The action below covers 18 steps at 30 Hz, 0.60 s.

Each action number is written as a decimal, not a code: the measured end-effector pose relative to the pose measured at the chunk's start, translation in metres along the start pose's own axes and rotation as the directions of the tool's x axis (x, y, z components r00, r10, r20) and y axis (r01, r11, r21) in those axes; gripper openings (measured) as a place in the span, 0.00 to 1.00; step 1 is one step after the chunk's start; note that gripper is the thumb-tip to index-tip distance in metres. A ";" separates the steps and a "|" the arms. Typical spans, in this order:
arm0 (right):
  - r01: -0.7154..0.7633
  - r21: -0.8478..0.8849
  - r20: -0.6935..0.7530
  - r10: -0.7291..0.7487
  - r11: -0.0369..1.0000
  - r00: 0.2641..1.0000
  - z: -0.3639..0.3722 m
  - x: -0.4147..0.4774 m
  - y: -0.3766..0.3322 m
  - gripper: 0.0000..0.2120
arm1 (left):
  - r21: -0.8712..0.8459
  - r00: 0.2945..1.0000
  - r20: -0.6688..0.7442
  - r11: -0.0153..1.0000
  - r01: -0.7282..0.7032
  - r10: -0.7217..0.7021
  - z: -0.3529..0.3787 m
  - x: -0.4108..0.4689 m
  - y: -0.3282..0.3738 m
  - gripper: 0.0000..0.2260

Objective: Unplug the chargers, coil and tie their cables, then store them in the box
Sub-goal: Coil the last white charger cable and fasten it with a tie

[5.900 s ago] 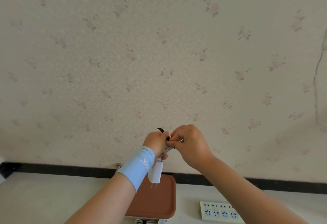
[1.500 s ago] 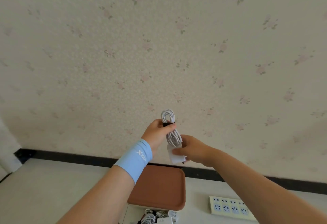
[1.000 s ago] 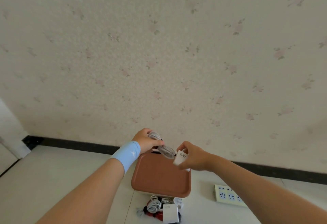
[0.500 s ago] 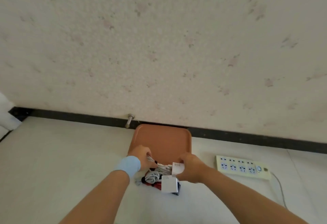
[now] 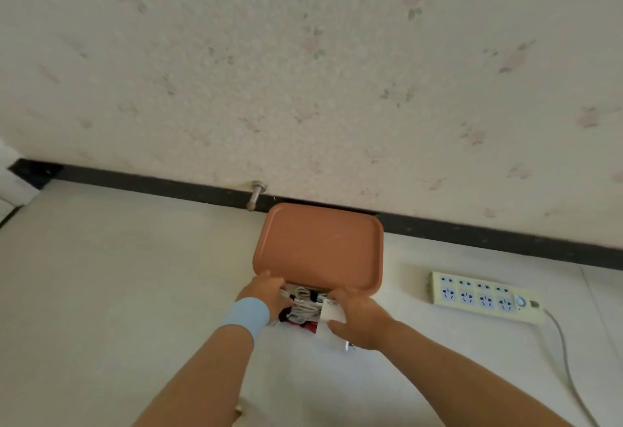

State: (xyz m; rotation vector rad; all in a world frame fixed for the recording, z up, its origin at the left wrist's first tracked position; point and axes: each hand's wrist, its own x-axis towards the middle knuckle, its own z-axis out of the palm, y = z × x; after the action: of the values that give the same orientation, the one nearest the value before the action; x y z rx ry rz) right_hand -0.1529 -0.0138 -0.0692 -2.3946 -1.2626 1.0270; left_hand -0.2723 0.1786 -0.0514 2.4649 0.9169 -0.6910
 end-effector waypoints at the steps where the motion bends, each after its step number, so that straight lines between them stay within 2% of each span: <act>1: -0.010 0.001 0.018 0.010 1.000 1.000 0.002 -0.001 0.002 0.25 | 0.001 1.000 0.023 1.000 0.003 -0.003 0.002 0.001 0.000 0.15; 5: -0.032 -0.012 0.050 0.033 0.999 0.998 0.006 -0.002 0.005 0.24 | -0.010 0.995 0.090 0.999 0.034 -0.033 0.006 0.005 0.002 0.09; 8: -0.033 -0.046 -0.011 0.032 0.998 0.999 0.008 -0.002 0.004 0.26 | -0.018 0.996 0.082 0.999 0.034 -0.033 0.007 0.007 0.001 0.09; 12: -0.003 -0.228 -0.143 -0.030 0.974 0.989 0.013 -0.001 -0.002 0.21 | 0.086 0.999 -0.003 0.996 -0.039 0.040 0.011 0.006 0.002 0.15; 15: 0.004 -0.276 -0.132 -0.042 0.961 0.990 0.015 0.000 -0.007 0.19 | 0.168 0.990 -0.094 0.982 -0.090 0.107 0.011 0.004 0.006 0.16; 18: 0.015 -0.300 -0.097 -0.046 0.954 0.994 0.014 0.001 -0.004 0.18 | 0.134 0.979 -0.127 0.980 -0.144 0.161 0.012 0.005 0.014 0.16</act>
State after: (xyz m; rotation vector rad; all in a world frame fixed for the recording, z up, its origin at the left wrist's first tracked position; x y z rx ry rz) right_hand -0.1645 -0.0120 -0.0784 -2.5984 -1.5055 0.7362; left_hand -0.2627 0.1647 -0.0611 2.6884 0.7419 -0.5460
